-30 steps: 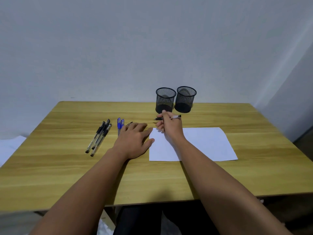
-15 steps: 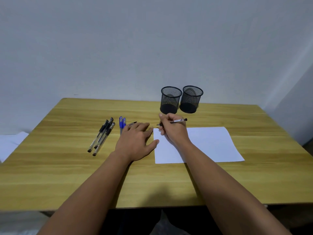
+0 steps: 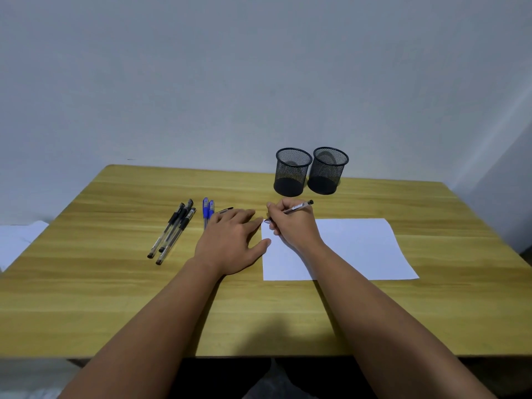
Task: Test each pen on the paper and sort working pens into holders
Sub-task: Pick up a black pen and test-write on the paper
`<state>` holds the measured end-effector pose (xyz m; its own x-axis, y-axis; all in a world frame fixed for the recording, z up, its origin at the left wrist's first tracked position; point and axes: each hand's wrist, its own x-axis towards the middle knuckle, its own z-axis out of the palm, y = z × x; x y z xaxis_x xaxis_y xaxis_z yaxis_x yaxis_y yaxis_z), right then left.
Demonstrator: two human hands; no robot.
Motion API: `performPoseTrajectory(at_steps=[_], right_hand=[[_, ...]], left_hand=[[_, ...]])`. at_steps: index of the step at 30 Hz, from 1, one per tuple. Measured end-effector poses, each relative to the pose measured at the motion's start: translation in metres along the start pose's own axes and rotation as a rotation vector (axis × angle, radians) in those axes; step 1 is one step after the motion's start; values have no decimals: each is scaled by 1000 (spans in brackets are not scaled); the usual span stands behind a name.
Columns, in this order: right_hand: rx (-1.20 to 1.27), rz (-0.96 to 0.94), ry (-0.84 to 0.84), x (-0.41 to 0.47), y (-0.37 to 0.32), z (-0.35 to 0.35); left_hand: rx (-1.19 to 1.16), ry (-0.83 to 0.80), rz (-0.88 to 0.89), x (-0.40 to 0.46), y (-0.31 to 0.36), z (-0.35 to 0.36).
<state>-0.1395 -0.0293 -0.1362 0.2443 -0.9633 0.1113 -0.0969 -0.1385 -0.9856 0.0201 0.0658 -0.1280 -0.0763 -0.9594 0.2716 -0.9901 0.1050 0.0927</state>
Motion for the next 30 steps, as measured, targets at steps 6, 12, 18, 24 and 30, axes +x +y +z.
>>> performPoseTrajectory(at_steps=[6, 12, 18, 24, 30], right_hand=[[-51, 7, -2, 0, -1, 1], [-50, 14, -6, 1, 1, 1], [-23, 18, 10, 0, 1, 2], [101, 41, 94, -1, -6, -1], [4, -19, 91, 0, -1, 1]], left_hand=[[1, -6, -2, -1, 1, -2], [5, -10, -1, 0, 1, -2], [17, -13, -4, 0, 1, -2], [11, -14, -4, -2, 1, -3], [-7, -2, -9, -1, 1, -1]])
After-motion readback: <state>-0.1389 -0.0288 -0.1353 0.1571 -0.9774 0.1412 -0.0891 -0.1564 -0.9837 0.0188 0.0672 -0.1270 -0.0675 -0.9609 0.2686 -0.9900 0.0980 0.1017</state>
